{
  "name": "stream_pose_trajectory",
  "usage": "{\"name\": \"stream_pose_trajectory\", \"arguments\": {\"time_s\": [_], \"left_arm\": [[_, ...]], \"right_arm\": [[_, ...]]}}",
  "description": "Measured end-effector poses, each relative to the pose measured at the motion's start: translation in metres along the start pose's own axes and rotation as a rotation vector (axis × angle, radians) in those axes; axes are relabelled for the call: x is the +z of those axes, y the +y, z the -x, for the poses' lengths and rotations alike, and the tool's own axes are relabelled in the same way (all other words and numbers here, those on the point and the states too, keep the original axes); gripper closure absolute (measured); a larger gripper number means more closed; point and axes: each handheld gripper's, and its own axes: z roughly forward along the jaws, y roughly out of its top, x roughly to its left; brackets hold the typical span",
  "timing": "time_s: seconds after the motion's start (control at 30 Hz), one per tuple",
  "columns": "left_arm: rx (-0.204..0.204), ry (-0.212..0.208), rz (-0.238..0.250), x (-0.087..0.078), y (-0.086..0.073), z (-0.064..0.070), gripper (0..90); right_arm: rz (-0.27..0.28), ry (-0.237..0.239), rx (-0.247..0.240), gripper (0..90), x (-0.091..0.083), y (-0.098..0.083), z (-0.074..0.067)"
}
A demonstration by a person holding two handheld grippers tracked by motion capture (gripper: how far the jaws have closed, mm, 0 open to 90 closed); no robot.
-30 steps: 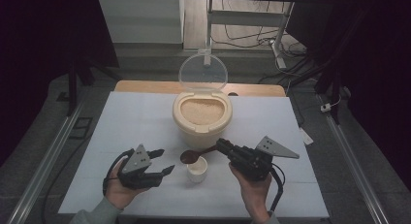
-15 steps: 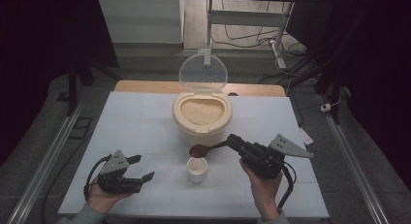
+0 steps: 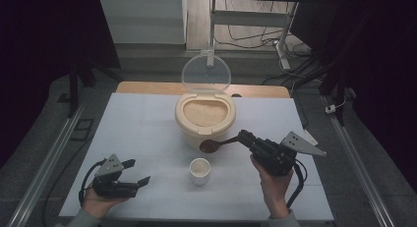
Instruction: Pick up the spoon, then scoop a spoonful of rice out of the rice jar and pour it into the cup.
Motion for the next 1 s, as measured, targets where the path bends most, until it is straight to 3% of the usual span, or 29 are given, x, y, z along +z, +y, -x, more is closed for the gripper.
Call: {"name": "stream_pose_trajectory", "arguments": {"time_s": [0.27, 0.5, 0.67, 0.77, 0.93, 1.0], "left_arm": [[-0.015, 0.004, -0.009, 0.0, -0.001, -0.003, 16.8], [-0.021, 0.002, -0.01, 0.001, -0.001, -0.004, 16.0], [-0.023, -0.003, -0.018, 0.002, -0.002, -0.004, 15.8], [-0.021, -0.004, -0.019, 0.002, -0.001, -0.003, 15.7], [-0.02, -0.007, -0.025, 0.004, -0.001, -0.003, 15.7], [-0.021, -0.008, -0.025, 0.004, -0.002, -0.004, 15.7]], "right_arm": [[0.025, -0.007, 0.002, 83.4, -0.004, 0.005, 0.004], [0.059, -0.038, -0.03, 83.3, 0.009, 0.031, 0.008], [0.069, -0.083, -0.037, 83.4, 0.019, 0.044, 0.017], [0.065, -0.141, -0.034, 83.4, 0.029, 0.052, 0.027], [0.018, -0.21, -0.071, 83.3, 0.045, 0.056, 0.034], [0.008, -0.216, -0.077, 83.4, 0.048, 0.056, 0.035]]}}
